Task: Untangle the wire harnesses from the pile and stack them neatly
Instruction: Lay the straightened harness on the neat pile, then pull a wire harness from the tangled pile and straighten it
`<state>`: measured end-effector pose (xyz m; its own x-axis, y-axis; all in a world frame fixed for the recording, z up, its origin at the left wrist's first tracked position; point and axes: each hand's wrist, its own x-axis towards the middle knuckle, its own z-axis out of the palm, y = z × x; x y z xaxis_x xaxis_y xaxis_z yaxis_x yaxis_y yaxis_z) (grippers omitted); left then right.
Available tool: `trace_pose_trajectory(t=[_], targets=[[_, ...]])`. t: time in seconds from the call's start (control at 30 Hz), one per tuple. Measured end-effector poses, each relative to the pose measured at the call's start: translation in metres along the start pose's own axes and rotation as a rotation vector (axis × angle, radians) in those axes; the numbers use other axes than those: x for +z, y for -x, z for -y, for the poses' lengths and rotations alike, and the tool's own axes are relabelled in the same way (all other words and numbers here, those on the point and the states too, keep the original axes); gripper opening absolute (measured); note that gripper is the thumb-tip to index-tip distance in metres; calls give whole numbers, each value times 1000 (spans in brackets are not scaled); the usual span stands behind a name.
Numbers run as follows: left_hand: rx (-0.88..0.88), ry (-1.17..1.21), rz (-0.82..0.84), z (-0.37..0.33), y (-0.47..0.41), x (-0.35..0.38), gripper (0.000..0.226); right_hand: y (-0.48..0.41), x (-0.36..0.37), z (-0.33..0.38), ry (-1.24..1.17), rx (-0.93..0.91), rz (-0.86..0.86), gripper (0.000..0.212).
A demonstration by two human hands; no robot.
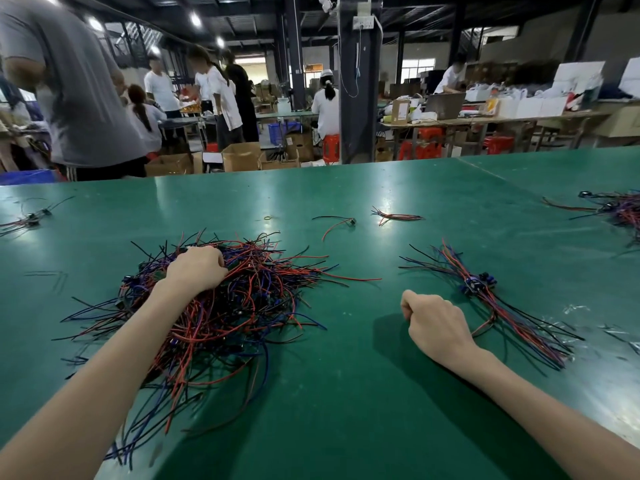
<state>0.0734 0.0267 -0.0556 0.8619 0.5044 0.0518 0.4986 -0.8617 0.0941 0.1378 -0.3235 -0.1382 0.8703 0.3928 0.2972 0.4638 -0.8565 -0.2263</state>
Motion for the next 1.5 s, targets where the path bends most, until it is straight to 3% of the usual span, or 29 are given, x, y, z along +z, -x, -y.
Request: trace_pose_trajectory(t=[0.2, 0.4, 0.5, 0.67, 0.77, 0.83, 0.97, 1.07, 1.23, 1.3, 1.43, 1.5], targets=[[32, 176, -21, 2, -2, -5, 13, 0, 1, 1, -32, 0, -5, 24], [22, 599, -23, 4, 3, -16, 5, 1, 1, -1, -38, -10, -14, 24], [7, 833, -43, 3, 5, -24, 18, 0, 1, 1, -49, -5, -9, 24], [125, 1163, -347, -22, 19, -48, 16, 1, -1, 2, -58, 10, 8, 24], [221, 1333, -447, -45, 37, -57, 9, 1, -1, 3, -57, 17, 22, 23], [233, 1499, -396, -61, 52, -56, 7, 1, -1, 5, -68, 5, 21, 21], [167, 1800, -126, -92, 78, -32, 6, 3, 0, 7, -185, -24, -45, 18], [106, 1882, -3, -111, 92, -5, 6, 4, -2, 8, -358, -77, -57, 14], [77, 1946, 141, -134, 105, 35, 11, 9, -15, 25, -914, -87, 42, 4], [92, 1946, 188, -138, 109, 45, 11, 12, -18, 31, -960, -112, 15, 4], [83, 1968, 222, -137, 113, 56, 8, 23, -21, 39, -941, -166, -168, 38], [69, 1990, 221, -133, 113, 58, 8, 28, -27, 43, -978, -197, -323, 45]])
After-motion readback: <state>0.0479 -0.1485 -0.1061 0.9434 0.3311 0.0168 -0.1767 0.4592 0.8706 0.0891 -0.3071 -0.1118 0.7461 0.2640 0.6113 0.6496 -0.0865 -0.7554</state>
